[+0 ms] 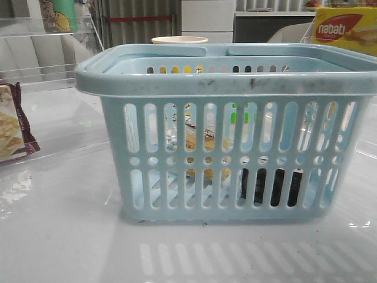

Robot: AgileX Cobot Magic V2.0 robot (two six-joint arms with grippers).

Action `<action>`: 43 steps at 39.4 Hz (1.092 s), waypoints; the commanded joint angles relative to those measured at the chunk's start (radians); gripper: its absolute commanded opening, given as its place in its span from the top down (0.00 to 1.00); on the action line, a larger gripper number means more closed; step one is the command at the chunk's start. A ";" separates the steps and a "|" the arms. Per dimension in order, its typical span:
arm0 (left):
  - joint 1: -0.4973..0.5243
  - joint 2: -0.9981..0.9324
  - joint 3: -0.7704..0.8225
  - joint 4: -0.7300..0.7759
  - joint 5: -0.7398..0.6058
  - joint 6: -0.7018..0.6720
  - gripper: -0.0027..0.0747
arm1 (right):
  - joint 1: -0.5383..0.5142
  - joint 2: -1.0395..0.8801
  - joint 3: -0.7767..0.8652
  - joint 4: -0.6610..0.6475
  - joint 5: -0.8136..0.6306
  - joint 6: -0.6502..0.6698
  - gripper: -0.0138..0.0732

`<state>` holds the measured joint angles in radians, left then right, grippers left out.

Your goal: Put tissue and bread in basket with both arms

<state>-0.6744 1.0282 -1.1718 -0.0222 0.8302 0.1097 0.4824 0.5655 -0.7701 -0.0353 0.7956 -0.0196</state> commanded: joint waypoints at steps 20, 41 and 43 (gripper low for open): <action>-0.008 -0.655 0.429 0.138 0.048 -0.153 0.41 | 0.001 0.001 -0.027 -0.014 -0.042 -0.007 0.21; -0.008 -0.717 0.562 0.177 0.062 -0.163 0.44 | 0.001 0.001 -0.027 -0.041 0.070 -0.007 0.25; -0.008 -0.717 0.568 0.177 0.062 -0.163 0.49 | 0.001 0.001 -0.027 -0.041 0.087 -0.007 0.32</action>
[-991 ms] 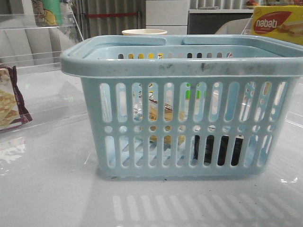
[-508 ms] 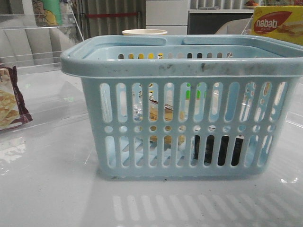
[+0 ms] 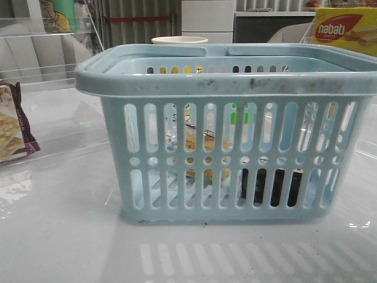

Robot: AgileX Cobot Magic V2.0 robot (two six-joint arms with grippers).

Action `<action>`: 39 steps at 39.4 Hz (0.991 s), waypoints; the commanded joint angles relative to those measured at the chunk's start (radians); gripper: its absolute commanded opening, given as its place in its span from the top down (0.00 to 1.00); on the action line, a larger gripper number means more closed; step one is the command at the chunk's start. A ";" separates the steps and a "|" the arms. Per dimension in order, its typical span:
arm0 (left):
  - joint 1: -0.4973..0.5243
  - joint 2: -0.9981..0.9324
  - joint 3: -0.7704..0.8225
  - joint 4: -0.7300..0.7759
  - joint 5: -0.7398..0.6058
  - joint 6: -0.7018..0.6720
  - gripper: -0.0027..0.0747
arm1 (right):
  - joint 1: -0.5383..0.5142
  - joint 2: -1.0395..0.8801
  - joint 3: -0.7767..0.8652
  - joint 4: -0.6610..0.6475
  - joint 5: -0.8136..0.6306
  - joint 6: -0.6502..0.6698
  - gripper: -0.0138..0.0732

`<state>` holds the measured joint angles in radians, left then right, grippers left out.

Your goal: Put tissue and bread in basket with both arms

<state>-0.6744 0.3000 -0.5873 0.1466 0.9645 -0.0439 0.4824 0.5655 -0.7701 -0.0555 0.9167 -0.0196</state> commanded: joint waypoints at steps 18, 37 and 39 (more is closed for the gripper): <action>-0.008 0.011 -0.012 0.008 -0.072 -0.010 0.85 | 0.001 0.001 -0.027 -0.020 0.019 -0.007 0.78; -0.008 -0.003 -0.004 0.008 -0.090 -0.010 0.85 | 0.001 0.001 -0.027 -0.020 0.020 -0.007 0.78; -0.001 -0.015 0.014 0.008 -0.101 -0.010 0.85 | 0.001 0.001 -0.027 -0.020 0.020 -0.007 0.78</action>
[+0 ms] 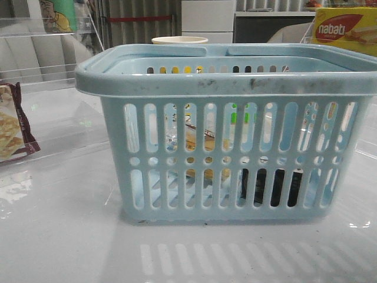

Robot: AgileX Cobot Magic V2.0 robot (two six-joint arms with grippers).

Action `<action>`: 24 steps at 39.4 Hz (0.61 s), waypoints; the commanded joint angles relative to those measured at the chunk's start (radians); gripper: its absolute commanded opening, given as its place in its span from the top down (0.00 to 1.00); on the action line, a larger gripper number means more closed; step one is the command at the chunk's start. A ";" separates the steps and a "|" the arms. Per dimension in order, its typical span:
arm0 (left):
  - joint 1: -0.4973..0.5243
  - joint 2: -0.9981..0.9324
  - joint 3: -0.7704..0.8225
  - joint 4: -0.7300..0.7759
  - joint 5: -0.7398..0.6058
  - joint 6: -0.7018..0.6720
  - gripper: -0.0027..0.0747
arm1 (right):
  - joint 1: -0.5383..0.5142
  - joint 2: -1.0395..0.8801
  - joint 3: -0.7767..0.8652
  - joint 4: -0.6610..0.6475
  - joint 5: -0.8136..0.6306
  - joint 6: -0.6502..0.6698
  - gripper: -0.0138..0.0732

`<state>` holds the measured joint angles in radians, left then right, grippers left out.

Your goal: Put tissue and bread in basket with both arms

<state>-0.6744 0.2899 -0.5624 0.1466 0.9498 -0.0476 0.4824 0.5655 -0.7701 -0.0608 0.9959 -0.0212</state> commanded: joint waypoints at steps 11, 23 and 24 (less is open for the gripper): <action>0.204 -0.134 0.175 -0.073 -0.448 0.000 0.85 | 0.001 0.001 -0.027 -0.015 -0.060 -0.005 0.78; 0.431 -0.306 0.478 -0.065 -0.823 0.002 0.85 | 0.001 0.001 -0.027 -0.015 -0.060 -0.005 0.78; 0.449 -0.317 0.492 -0.051 -0.846 0.002 0.85 | 0.001 0.001 -0.027 -0.015 -0.060 -0.005 0.78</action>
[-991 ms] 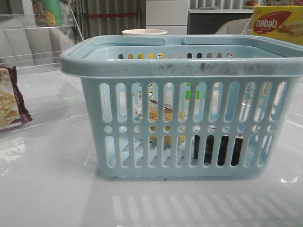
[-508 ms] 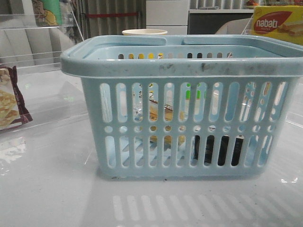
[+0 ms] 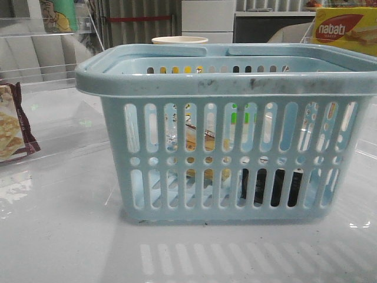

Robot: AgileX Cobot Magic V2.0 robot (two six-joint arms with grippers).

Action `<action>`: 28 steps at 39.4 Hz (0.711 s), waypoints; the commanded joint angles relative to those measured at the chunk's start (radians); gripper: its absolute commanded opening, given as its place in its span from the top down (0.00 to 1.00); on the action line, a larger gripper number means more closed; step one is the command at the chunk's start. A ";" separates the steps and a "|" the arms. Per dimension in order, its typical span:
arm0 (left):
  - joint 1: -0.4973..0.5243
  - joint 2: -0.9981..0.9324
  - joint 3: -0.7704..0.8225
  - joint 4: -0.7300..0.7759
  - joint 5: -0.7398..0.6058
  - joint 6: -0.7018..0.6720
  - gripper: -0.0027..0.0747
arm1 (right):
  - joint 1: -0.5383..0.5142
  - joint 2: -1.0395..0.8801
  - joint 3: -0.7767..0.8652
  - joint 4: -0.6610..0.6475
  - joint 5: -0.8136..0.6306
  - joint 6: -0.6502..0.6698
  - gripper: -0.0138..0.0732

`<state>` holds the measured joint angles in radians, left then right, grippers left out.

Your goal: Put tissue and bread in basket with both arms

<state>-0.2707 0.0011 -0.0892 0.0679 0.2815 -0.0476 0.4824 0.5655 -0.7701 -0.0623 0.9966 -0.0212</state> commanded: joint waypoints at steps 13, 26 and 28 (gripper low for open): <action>0.222 -0.026 0.096 0.079 -0.282 0.002 0.85 | 0.001 0.001 -0.027 -0.014 -0.059 -0.005 0.78; 0.234 -0.026 0.096 0.061 -0.342 0.000 0.85 | 0.001 0.001 -0.027 -0.014 -0.059 -0.005 0.78; 0.234 -0.026 0.096 0.061 -0.357 0.000 0.85 | 0.001 0.001 -0.027 -0.014 -0.059 -0.005 0.78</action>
<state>-0.0352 -0.0058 0.0084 0.1396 0.0465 -0.0458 0.4824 0.5655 -0.7701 -0.0623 0.9982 -0.0212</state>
